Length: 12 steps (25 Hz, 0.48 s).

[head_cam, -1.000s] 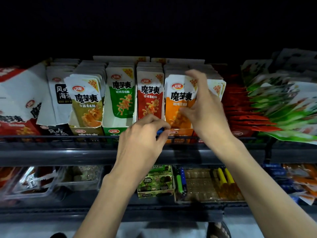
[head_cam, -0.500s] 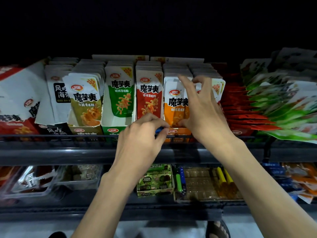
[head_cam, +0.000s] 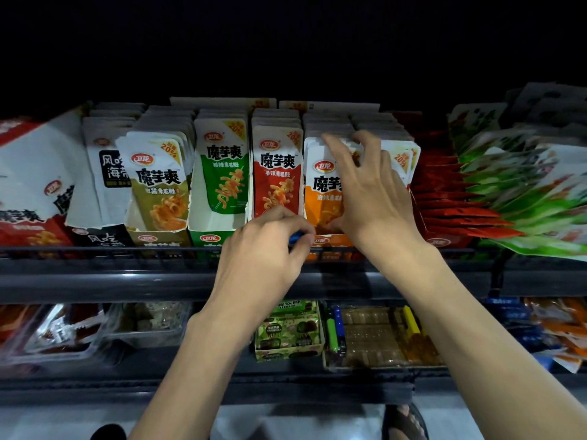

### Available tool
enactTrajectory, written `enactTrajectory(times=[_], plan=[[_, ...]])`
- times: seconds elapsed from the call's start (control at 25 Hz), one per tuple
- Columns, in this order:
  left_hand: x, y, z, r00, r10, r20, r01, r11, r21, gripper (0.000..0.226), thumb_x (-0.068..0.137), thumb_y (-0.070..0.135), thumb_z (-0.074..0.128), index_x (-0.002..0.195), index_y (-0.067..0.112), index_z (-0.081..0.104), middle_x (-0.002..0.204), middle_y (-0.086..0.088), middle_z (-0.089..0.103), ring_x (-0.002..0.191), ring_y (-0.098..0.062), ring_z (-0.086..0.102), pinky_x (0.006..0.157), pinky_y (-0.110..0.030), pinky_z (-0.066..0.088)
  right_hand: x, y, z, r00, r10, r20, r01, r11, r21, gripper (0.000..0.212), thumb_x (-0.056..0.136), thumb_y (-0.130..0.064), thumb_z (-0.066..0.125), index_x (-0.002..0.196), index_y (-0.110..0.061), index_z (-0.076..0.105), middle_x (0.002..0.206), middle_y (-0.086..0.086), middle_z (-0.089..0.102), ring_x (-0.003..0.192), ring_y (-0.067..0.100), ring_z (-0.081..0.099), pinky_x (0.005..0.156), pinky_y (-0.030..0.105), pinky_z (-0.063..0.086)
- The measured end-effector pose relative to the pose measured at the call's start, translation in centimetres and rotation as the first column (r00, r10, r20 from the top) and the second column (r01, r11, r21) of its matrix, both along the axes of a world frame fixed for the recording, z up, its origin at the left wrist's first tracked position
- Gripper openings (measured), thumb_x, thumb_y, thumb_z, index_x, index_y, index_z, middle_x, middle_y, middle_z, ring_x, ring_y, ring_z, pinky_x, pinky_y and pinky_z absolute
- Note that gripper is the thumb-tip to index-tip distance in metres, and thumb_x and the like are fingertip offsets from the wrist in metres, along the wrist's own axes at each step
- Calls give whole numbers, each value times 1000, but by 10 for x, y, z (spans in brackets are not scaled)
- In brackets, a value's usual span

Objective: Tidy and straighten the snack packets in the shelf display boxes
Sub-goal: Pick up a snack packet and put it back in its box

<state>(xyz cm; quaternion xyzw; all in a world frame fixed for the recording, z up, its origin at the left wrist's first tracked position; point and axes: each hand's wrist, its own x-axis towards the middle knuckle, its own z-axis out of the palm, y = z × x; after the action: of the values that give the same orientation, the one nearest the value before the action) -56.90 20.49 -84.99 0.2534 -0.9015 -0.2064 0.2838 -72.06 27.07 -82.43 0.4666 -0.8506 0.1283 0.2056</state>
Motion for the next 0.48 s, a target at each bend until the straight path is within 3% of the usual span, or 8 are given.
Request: enactTrajectory(times=[0.16,0.48], plan=[[1,0,0,1000,-10,-6,10,1000,7,15,93,35,59,98,30,72,105,19,60,92,-12,61,81,-37,52,1,-2,-6,999,-4,-44,-1,995,-105,119,56,-10,94,151,-28,24,151,16,28,128,35,44,92,40,49],[4,0,0,1000,-17,-4,17,999,29,16,94,38,58,102,32,71,106,20,59,93,-8,60,81,-35,51,1,0,-5,1000,27,6,-26,995,-93,123,62,-8,91,154,-31,13,155,13,17,137,33,34,99,39,46]])
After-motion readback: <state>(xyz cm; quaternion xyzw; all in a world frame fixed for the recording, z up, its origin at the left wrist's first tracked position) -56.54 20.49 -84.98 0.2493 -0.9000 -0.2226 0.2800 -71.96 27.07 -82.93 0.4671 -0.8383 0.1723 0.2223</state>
